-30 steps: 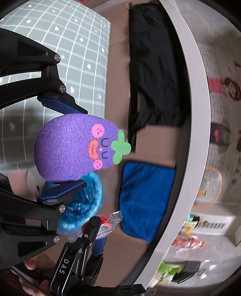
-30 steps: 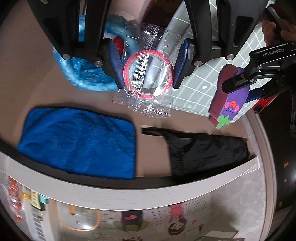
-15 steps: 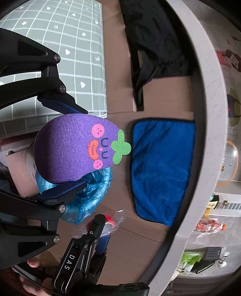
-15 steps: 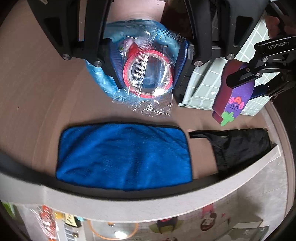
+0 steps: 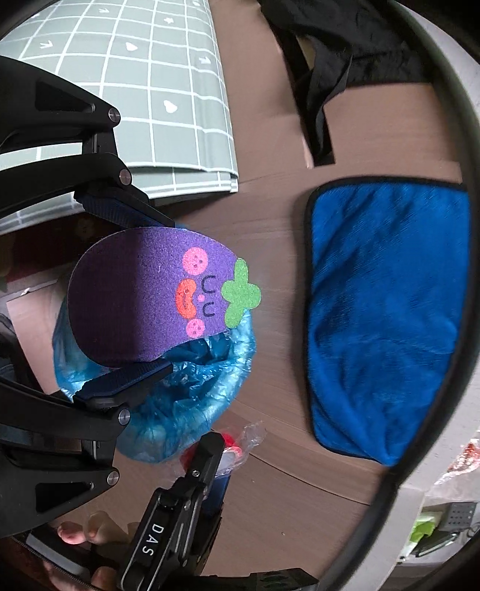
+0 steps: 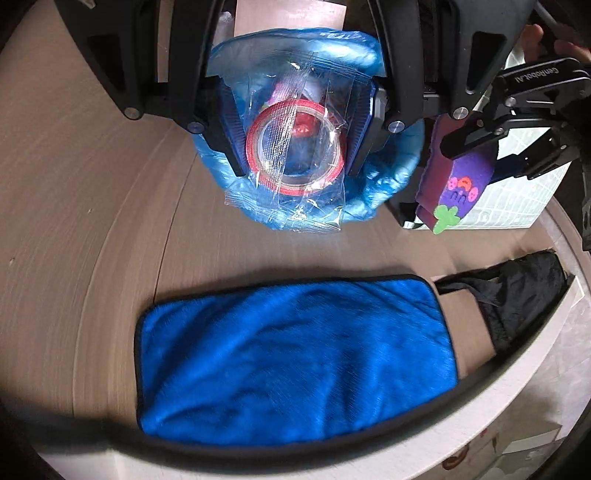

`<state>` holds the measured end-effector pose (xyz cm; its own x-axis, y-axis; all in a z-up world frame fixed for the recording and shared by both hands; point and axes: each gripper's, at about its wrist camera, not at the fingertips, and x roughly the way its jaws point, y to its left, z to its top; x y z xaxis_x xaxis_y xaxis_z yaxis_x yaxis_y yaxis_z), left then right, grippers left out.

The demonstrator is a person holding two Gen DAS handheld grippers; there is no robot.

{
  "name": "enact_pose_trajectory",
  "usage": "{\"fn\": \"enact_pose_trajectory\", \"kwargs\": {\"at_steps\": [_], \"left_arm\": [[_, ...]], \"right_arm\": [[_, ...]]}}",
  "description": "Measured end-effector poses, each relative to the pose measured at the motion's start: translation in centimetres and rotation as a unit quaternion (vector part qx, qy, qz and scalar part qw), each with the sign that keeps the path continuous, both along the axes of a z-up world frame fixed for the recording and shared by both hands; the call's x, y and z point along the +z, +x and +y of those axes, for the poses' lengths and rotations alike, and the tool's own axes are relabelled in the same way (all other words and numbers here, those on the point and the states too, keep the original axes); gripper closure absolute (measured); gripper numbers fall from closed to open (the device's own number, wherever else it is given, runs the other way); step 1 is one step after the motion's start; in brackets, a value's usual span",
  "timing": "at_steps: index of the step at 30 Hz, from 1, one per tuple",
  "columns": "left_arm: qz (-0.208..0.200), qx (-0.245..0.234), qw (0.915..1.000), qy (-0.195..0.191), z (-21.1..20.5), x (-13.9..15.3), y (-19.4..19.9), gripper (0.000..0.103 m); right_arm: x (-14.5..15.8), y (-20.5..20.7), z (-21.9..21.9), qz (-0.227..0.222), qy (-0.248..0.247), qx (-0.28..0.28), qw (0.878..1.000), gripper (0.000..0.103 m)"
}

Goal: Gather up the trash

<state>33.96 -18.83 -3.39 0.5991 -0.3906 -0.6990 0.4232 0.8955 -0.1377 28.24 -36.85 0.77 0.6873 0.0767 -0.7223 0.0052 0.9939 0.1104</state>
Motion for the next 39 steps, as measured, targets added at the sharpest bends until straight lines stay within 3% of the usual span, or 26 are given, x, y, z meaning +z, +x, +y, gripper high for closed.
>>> {"fn": "enact_pose_trajectory", "kwargs": {"at_steps": [6, 11, 21, 24, 28, 33, 39], "left_arm": [[0.015, 0.009, 0.9998, 0.003, -0.4, -1.5, 2.3, 0.034], [0.049, 0.025, 0.9984, -0.016, 0.1, -3.0, 3.9, 0.034], [0.081, 0.016, 0.9962, -0.027, -0.6, -3.8, 5.5, 0.032], [0.078, 0.018, 0.9955, -0.051, -0.2, -3.8, 5.6, 0.032], [0.087, 0.017, 0.9926, -0.084, 0.6, -3.1, 5.8, 0.032], [0.063, 0.032, 0.9943, -0.08, 2.0, -1.6, 4.4, 0.031], [0.006, 0.044, 0.998, -0.044, 4.9, 0.7, -1.2, 0.031]], "right_arm": [[-2.2, 1.3, -0.8, 0.024, 0.0, -0.003, 1.0, 0.054], [-3.7, 2.3, -0.9, 0.041, -0.001, 0.0, 0.999, 0.054], [-5.4, 3.7, -1.4, 0.052, 0.008, -0.003, 0.999, 0.047], [-5.3, 3.5, -1.4, 0.047, 0.005, -0.002, 0.999, 0.039], [-4.9, 3.0, -1.2, 0.04, 0.002, -0.004, 0.999, 0.038], [-3.9, 1.9, -1.0, 0.036, -0.006, -0.016, 0.999, 0.037], [-1.7, -1.2, 0.3, 0.015, 0.007, -0.019, 1.0, 0.037]]}}
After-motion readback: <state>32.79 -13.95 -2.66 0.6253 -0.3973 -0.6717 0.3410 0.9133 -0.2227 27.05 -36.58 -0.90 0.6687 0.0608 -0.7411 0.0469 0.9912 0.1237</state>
